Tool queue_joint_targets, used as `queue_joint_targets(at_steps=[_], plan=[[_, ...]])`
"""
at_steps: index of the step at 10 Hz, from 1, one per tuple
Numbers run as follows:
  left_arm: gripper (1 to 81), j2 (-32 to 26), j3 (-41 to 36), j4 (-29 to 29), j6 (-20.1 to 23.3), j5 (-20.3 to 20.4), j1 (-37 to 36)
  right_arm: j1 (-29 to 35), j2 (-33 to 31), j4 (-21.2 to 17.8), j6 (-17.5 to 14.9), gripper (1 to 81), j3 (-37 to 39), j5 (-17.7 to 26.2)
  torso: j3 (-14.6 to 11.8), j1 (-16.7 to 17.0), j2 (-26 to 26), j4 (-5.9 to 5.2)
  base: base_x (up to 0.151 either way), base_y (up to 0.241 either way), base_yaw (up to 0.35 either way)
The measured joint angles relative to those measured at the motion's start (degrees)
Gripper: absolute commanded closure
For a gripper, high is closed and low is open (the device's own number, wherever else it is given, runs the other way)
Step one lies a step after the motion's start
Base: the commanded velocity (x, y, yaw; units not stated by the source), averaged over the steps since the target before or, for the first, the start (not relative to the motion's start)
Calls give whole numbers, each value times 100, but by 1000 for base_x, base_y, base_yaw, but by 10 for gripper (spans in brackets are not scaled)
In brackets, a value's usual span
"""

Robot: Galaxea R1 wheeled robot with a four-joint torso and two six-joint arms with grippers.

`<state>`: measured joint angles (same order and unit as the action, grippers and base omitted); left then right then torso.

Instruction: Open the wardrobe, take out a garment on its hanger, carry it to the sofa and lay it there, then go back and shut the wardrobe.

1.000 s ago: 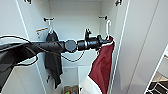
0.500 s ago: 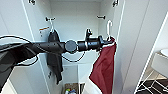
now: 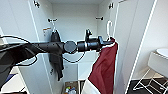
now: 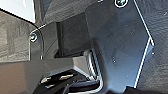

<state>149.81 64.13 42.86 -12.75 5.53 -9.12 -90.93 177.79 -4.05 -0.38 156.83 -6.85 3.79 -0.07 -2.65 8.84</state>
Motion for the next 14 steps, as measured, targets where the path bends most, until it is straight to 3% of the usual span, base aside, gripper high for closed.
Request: queue_joint_targets(at_steps=[6, 14], plan=[[811, -44, -72, 0, 5, 11, 61, -6, -2, -2, 0, 10, 0, -6, 0, 5, 0, 0, -117, 0, 0], [811, -144, -173, -20, 66, 50, 367, -2, -2, 0, 0, 10, 0, 0, 0, 7, -2, 0, 0, 0, 0]])
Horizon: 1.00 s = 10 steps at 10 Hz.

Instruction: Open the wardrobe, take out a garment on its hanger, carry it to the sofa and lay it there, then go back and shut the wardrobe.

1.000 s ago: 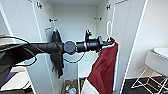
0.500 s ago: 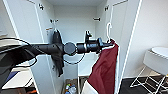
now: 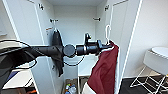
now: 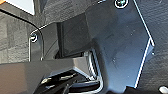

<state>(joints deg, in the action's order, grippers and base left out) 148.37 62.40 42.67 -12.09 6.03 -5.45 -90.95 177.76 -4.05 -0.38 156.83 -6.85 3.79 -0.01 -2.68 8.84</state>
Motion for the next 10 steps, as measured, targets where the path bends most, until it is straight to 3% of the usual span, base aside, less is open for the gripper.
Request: queue_joint_targets(at_steps=[10], plan=[[811, -929, -290, -100, 5, 146, 616, 0, 0, 0, 0, 10, 0, -26, 0, -2, 0, 0, 0, 0, 0]])
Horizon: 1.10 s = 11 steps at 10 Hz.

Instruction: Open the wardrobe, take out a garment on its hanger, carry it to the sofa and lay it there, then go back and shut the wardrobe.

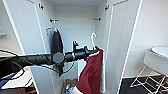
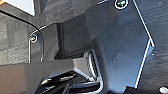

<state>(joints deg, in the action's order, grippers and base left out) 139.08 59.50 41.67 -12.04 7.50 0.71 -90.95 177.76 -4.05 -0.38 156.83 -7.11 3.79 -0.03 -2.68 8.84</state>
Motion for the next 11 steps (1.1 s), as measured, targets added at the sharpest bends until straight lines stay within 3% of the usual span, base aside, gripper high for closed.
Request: queue_joint_targets(at_steps=[11], plan=[[811, -68, -182, -9, 0, 5, 41, 0, 0, 0, 0, 10, 0, 0, 0, 2, 0, 0, 0, 0, 0]])
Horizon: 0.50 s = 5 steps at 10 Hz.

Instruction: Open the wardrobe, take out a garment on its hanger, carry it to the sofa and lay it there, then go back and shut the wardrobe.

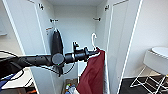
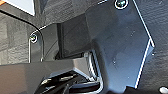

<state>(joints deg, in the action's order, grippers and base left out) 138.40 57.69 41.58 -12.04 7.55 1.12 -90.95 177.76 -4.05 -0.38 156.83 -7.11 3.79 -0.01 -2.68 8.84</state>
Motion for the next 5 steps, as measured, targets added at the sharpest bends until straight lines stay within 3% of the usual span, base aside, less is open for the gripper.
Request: queue_joint_targets(at_steps=[2, 5], plan=[[811, 2, 0, 0, 0, 0, 0, 0, 2, 0, 0, 10, 0, 0, 0, 0, 0, 0, 0, 0, -144], [811, 16, 0, -5, 0, -6, 0, 0, -1, 0, 0, 10, 0, 0, 0, 0, 0, 0, 0, 0, -247]])
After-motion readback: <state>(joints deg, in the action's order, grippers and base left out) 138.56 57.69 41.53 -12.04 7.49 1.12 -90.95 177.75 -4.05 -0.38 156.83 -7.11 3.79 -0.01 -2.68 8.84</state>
